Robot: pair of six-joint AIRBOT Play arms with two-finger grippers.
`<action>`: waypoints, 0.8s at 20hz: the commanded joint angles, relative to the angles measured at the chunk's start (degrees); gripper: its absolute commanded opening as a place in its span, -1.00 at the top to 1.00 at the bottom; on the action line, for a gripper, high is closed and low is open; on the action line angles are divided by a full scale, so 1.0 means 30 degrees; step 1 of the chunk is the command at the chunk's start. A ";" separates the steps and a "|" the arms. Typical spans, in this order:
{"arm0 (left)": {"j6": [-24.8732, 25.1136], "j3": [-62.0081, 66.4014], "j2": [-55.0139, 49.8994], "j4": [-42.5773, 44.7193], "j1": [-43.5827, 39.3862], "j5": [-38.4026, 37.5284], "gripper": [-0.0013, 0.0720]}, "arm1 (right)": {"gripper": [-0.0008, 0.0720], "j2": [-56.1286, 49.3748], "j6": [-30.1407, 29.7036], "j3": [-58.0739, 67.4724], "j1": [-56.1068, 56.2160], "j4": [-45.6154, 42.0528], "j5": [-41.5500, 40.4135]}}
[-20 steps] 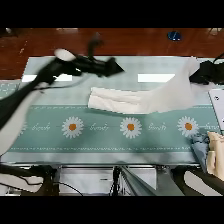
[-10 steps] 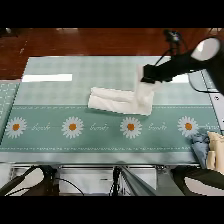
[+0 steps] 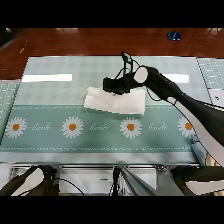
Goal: Fold the shirts.
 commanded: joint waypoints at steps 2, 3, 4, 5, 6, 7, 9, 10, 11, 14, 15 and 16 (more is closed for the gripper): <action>0.1064 -0.3636 0.0044 0.0211 -0.2266 0.0612 0.89 | -0.50 -0.0029 -0.3053 0.0022 0.0634 0.4022 -0.3060; 0.1231 -0.4656 0.0044 0.0219 -0.2718 0.1129 0.89 | -0.50 0.0372 -0.3905 0.0022 0.0525 0.4473 -0.2973; 0.1406 -0.5574 0.0044 0.0233 -0.3067 0.1588 0.89 | -0.50 0.0860 -0.4204 0.0022 0.0313 0.4393 -0.2688; 0.1413 -0.6419 0.0022 0.0262 -0.3351 0.1945 0.88 | -0.50 0.1428 -0.4328 0.0022 -0.0029 0.4146 -0.2157; 0.1413 -0.7162 -0.0051 0.0262 -0.3548 0.2127 0.88 | -0.50 0.2113 -0.4320 0.0015 -0.0583 0.3599 -0.1282; 0.1413 -0.7715 -0.0153 0.0262 -0.3621 0.2178 0.88 | -0.49 0.2849 -0.4313 0.0015 -0.1304 0.2747 -0.0058; 0.2229 -0.8196 -0.0350 0.0270 -0.3628 0.2164 0.87 | -0.49 0.4240 -0.3883 0.0015 -0.3016 -0.0182 0.3162; 0.2725 -0.8189 -0.0415 0.0277 -0.3614 0.2186 0.78 | -0.49 0.4896 -0.3067 0.0015 -0.4029 -0.2732 0.5479; 0.3351 -0.8189 -0.0444 0.0284 -0.3490 0.2324 0.46 | -0.49 0.5384 -0.2222 0.0015 -0.4991 -0.5829 0.8160; 0.3388 -0.8189 -0.0546 0.2579 -0.2958 0.3206 -0.24 | -0.50 0.5581 -0.1173 -0.0379 -0.7686 -1.2305 1.3551; 0.3126 -0.8189 -0.0648 0.3810 -0.2892 0.3395 -0.24 | -0.51 0.5574 -0.1217 -0.0925 -0.8692 -1.1861 1.3478; 0.2608 -0.8196 -0.0787 0.4969 -0.2892 0.3373 -0.24 | -0.57 0.5581 -0.1450 -0.1756 -0.9741 -1.0251 1.2626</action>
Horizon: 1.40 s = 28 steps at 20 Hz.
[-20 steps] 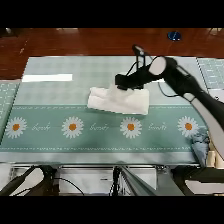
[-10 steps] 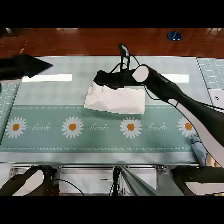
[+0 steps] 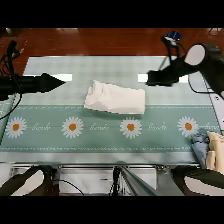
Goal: Fold the shirts.
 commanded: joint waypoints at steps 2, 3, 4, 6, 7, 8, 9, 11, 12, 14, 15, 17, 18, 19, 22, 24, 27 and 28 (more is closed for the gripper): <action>-0.1530 -0.0146 -0.0430 0.4568 0.0168 0.0408 -0.35 | -0.68 0.0350 -0.0393 -0.3104 -0.4160 0.2477 -0.0131; -0.2040 -0.0146 -0.0437 0.5413 0.0168 0.0459 -0.45 | -0.69 0.0350 -0.0969 -0.4211 -0.4707 0.4685 -0.1712; -0.2433 -0.0146 -0.0437 0.6178 0.0175 0.0495 -0.54 | -0.69 0.0313 -0.1596 -0.5238 -0.4983 0.6499 -0.3184; -0.3585 -0.0138 -0.0452 0.7868 0.0175 0.0678 -0.54 | -0.69 -0.0313 -0.2273 -0.6448 -0.5020 0.8269 -0.4364; -0.4233 -0.0146 -0.0459 0.8612 0.0168 0.0663 -0.54 | -0.69 -0.0998 -0.2725 -0.6710 -0.4881 0.8779 -0.4335; -0.4714 -0.0146 -0.0466 0.9165 0.0168 0.0612 -0.54 | -0.69 -0.1749 -0.3242 -0.6754 -0.4670 0.9340 -0.4277; -0.4911 -0.0138 -0.0466 0.9442 0.0168 0.0495 -0.54 | -0.69 -0.2528 -0.3978 -0.6754 -0.4393 1.0367 -0.4393; -0.4911 -0.0146 -0.0466 0.9449 0.0168 0.0197 -0.54 | -0.69 -0.3818 -0.5107 -0.6754 -0.3643 1.2779 -0.5282; -0.4918 -0.0146 -0.0466 0.9442 0.0168 0.0080 -0.54 | -0.69 -0.4320 -0.5370 -0.6754 -0.3191 1.3631 -0.5821; -0.4976 -0.0138 -0.0459 0.9420 0.0168 0.0066 -0.54 | -0.68 -0.5253 -0.5333 -0.6754 -0.2200 1.4345 -0.6506; -0.4976 -0.0138 -0.0459 0.9420 0.0168 0.0015 -0.54 | -0.66 -0.5595 -0.5377 -0.6754 -0.1749 1.4659 -0.6594; -0.4976 -0.0146 -0.0466 0.9420 0.0168 -0.0066 -0.54 | 0.19 -0.5770 -0.6958 -0.6703 -0.1056 1.6313 -0.6411; -0.4976 -0.0138 -0.0466 0.9420 0.0168 -0.0058 -0.54 | 0.89 -0.5646 -0.7970 -0.6411 -0.1042 1.7420 -0.5581; -0.4969 -0.0146 -0.0466 0.9428 0.0175 -0.0051 -0.54 | 0.89 -0.5355 -0.8568 -0.6018 -0.1209 1.8200 -0.4736; -0.4969 -0.0146 -0.0466 0.9428 0.0175 -0.0051 -0.54 | 0.90 -0.2463 -0.8400 -0.4714 -0.2470 1.8098 -0.3322; -0.4969 -0.0146 -0.0466 0.9428 0.0175 -0.0044 -0.54 | 0.90 0.0568 -0.6535 -0.3774 -0.4182 1.6968 -0.2259; -0.4969 -0.0146 -0.0466 0.9420 0.0175 -0.0051 -0.54 | 0.90 0.5166 -0.2863 -0.2470 -0.7439 1.2480 -0.0758; -0.4976 -0.0146 -0.0466 0.9420 0.0175 -0.0066 -0.54 | 0.90 0.6645 -0.1632 -0.2084 -0.8772 1.0433 -0.0044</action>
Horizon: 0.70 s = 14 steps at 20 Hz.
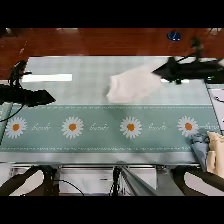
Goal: Fold the shirts.
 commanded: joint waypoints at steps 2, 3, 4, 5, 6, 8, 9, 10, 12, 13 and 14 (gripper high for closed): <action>0.0015 -0.0007 -0.0015 0.0007 0.0015 -0.0022 -0.53 | 0.90 0.6222 0.4801 0.1690 -0.5756 -0.7490 0.3912; 0.0022 -0.0007 -0.0015 0.0007 0.0015 -0.0022 -0.53 | 0.90 0.7045 0.4845 0.1858 -0.7293 -0.8706 0.5253; 0.0022 -0.0007 -0.0015 0.0007 0.0015 -0.0022 -0.53 | 0.90 0.7752 0.4707 0.1887 -0.8961 -1.0003 0.6725; 0.0022 -0.0007 -0.0015 0.0007 0.0015 -0.0022 -0.53 | 0.90 0.8218 0.4116 0.1887 -1.0564 -1.1366 0.8153; 0.0015 -0.0007 -0.0015 0.0007 0.0015 -0.0029 -0.53 | 0.90 0.8437 0.3220 0.1887 -1.1970 -1.2626 0.9267; 0.0022 -0.0007 -0.0015 0.0007 0.0015 -0.0182 -0.53 | 0.90 0.8415 0.1712 0.1887 -1.4564 -1.4783 1.0695; 0.0022 -0.0007 -0.0015 0.0015 0.0015 -0.0248 -0.53 | 0.90 0.8349 0.1938 0.1880 -1.5642 -1.4979 1.0550; 0.0029 -0.0007 -0.0015 0.0015 0.0015 -0.0372 -0.53 | 0.90 0.8233 0.1938 0.1880 -1.6473 -1.4877 1.0469; 0.0036 -0.0007 -0.0015 0.0015 0.0022 -0.0386 -0.53 | 0.90 0.7694 0.1865 0.1880 -1.7471 -1.5380 1.0717; 0.0036 -0.0007 -0.0015 0.0015 0.0022 -0.0393 -0.53 | 0.90 0.7395 0.1865 0.1880 -1.7711 -1.5926 1.0856; 0.0036 -0.0007 -0.0015 0.0022 0.0022 -0.0379 -0.53 | 0.90 0.7096 0.1865 0.1843 -1.7901 -1.6473 1.0950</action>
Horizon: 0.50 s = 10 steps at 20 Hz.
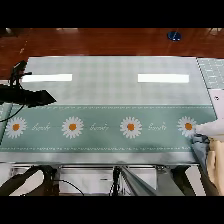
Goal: Fold the shirts.
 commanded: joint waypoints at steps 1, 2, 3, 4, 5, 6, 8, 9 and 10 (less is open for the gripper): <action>0.0029 0.0000 -0.0015 0.0007 0.0022 -0.0058 -0.53 | 0.90 -0.0787 -0.0226 -0.0044 -0.1486 -0.2550 0.1107; 0.0029 0.0000 -0.0015 0.0007 0.0022 -0.0029 -0.53 | 0.90 -0.1129 -0.0219 -0.0051 -0.1479 -0.3206 0.1435; 0.0058 0.0000 -0.0015 0.0007 0.0022 0.0000 -0.53 | 0.90 -0.1523 -0.0211 -0.0051 -0.1479 -0.4167 0.1778; 0.0248 0.0000 -0.0015 0.0007 0.0022 0.0007 -0.53 | 0.90 -0.1792 -0.0160 -0.0124 -0.1479 -0.5115 0.1982; 0.0444 0.0000 -0.0015 0.0029 0.0022 0.0124 -0.53 | 0.90 -0.1923 -0.0066 -0.0466 -0.1479 -0.6266 0.2055; 0.0437 0.0000 -0.0015 0.0051 0.0022 0.0313 -0.53 | 0.90 -0.1923 0.0029 -0.1056 -0.1479 -0.7461 0.2127; 0.0430 0.0000 -0.0015 0.0080 0.0087 0.0816 -0.53 | 0.90 -0.1916 0.0087 -0.2674 -0.1814 -0.8859 0.2754; 0.0423 0.0000 -0.0015 0.0087 0.0109 0.0976 -0.53 | 0.90 -0.1880 0.0044 -0.3592 -0.2251 -0.9202 0.3344; 0.0415 0.0000 -0.0015 0.0080 0.0117 0.1151 -0.53 | 0.90 -0.1756 -0.0051 -0.4415 -0.2645 -1.0003 0.3417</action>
